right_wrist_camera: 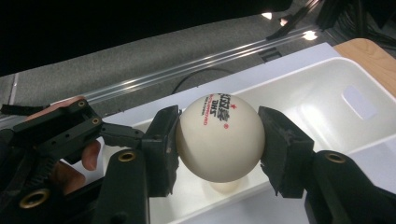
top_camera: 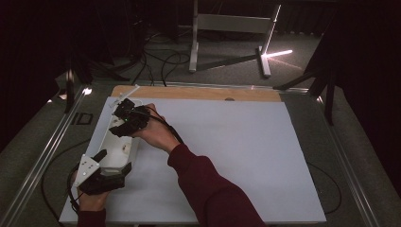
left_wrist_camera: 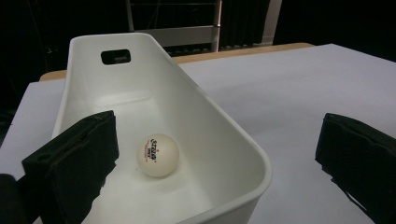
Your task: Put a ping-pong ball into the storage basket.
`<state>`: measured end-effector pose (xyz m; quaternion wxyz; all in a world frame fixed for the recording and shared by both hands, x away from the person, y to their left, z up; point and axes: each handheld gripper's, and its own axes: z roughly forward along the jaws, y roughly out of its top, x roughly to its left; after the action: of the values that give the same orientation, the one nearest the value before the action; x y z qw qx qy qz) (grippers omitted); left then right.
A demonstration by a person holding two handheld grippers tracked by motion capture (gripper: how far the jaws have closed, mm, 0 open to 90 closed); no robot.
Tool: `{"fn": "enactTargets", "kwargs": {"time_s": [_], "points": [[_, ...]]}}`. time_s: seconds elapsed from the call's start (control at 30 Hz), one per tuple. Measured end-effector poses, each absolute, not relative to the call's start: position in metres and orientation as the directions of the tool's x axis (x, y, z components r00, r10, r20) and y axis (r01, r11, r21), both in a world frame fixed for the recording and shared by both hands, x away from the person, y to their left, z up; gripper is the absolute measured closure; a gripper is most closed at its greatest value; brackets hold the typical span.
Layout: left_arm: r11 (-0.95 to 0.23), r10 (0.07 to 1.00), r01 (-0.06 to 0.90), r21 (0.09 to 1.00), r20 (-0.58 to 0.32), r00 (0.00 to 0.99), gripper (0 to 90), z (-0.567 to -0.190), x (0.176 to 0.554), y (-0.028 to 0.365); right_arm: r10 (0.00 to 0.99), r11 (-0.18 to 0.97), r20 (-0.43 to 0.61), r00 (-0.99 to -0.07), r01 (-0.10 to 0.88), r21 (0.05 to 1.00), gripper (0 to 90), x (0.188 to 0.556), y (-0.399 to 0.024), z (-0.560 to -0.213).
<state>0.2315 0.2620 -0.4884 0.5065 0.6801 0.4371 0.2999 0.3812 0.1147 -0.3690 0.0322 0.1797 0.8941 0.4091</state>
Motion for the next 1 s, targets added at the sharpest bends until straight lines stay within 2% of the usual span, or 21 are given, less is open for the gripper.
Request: {"fn": "enactTargets", "kwargs": {"time_s": [0.2, 0.23, 0.33, 0.37, 0.4, 0.43, 1.0], "points": [[-0.108, 0.898, 0.289, 0.951, -0.032, 0.439, 0.0, -0.488, 0.232, 0.262, 0.332, 0.609, 0.099, -0.938, 0.294, 0.737, 49.0, 0.378, 0.12, -0.372], [-0.104, 0.898, 0.29, 0.951, -0.036, 0.439, 0.0, -0.488, 0.232, 0.262, 0.321, 0.61, 0.111, -0.94, 0.295, 0.735, 40.7, 0.377, 0.121, -0.371], [-0.105, 0.898, 0.29, 0.951, -0.035, 0.439, 0.0, -0.488, 0.232, 0.262, 0.317, 0.612, 0.113, -0.942, 0.294, 0.734, 25.1, 0.376, 0.121, -0.37], [-0.105, 0.898, 0.29, 0.951, -0.035, 0.439, 0.0, -0.488, 0.232, 0.262, 0.328, 0.613, 0.103, -0.939, 0.295, 0.733, 20.5, 0.377, 0.121, -0.37], [-0.105, 0.898, 0.29, 0.951, -0.035, 0.439, 0.0, -0.488, 0.232, 0.262, 0.328, 0.613, 0.103, -0.939, 0.295, 0.733, 20.5, 0.377, 0.121, -0.37], [-0.106, 0.897, 0.292, 0.95, -0.036, 0.441, 0.0, -0.489, 0.232, 0.261, 0.343, 0.611, 0.094, -0.935, 0.298, 0.733, 15.3, 0.378, 0.119, -0.369], [-0.112, 0.896, 0.294, 0.949, -0.032, 0.443, 0.0, -0.489, 0.233, 0.26, 0.371, 0.596, 0.076, -0.925, 0.3, 0.745, 11.4, 0.38, 0.101, -0.364]]}}
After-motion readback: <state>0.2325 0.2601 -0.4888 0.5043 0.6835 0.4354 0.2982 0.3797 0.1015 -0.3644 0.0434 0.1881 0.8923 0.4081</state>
